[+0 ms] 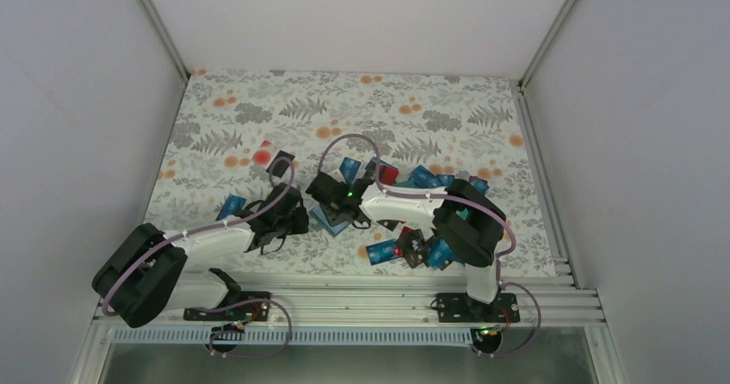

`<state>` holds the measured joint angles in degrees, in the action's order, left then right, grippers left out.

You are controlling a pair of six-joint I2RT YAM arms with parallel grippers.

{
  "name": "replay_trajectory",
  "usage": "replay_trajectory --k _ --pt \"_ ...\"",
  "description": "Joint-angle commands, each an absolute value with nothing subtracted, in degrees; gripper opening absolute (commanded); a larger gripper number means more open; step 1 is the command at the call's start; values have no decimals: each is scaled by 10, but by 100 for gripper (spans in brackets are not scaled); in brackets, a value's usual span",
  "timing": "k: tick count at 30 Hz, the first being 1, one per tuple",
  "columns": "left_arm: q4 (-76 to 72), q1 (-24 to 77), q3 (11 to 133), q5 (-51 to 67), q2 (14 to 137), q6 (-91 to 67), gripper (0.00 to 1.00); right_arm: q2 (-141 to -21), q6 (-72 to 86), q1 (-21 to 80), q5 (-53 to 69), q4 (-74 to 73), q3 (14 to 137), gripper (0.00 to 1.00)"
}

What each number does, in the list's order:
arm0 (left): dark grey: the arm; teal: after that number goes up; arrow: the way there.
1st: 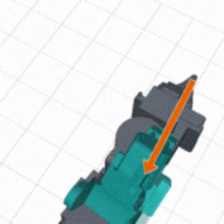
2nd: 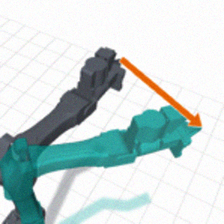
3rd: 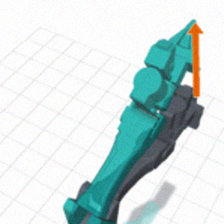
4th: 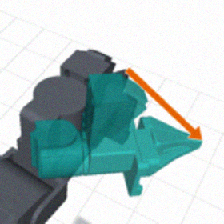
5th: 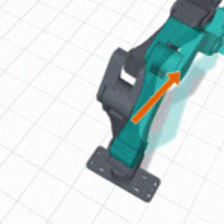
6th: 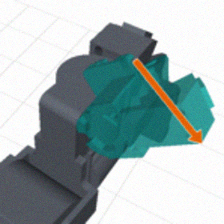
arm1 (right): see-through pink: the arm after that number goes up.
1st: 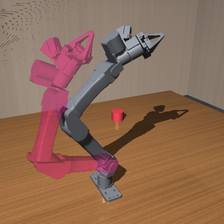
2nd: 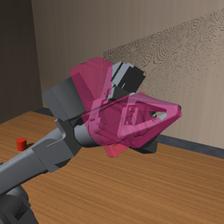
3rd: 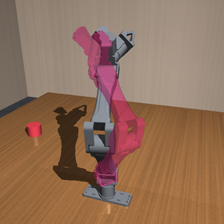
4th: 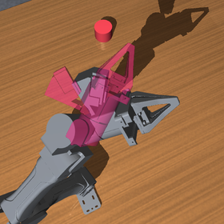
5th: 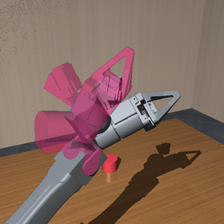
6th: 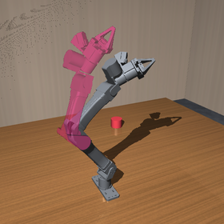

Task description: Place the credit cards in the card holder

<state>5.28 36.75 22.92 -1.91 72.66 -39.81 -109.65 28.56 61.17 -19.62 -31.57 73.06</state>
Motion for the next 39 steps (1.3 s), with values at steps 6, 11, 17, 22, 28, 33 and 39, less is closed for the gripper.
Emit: replay_trajectory --k 6,11,17,22,28,33,39 --pt "133 367 222 -12 614 -429 15 -1094 240 613 -120 -277 727 62" --pt "145 368 226 13 575 -430 30 -1113 237 613 -128 -279 726 62" --pt "108 371 223 65 589 -419 46 -1110 239 604 -136 -278 717 60" --pt "85 376 220 81 609 -412 48 -1107 242 590 -117 -268 700 55" --pt "71 382 221 87 625 -402 52 -1106 243 583 -105 -262 690 47" --pt "59 390 222 78 662 -396 46 -1102 245 579 -104 -268 697 44" --pt "79 404 230 15 694 -407 11 -1090 246 569 -109 -280 703 44"
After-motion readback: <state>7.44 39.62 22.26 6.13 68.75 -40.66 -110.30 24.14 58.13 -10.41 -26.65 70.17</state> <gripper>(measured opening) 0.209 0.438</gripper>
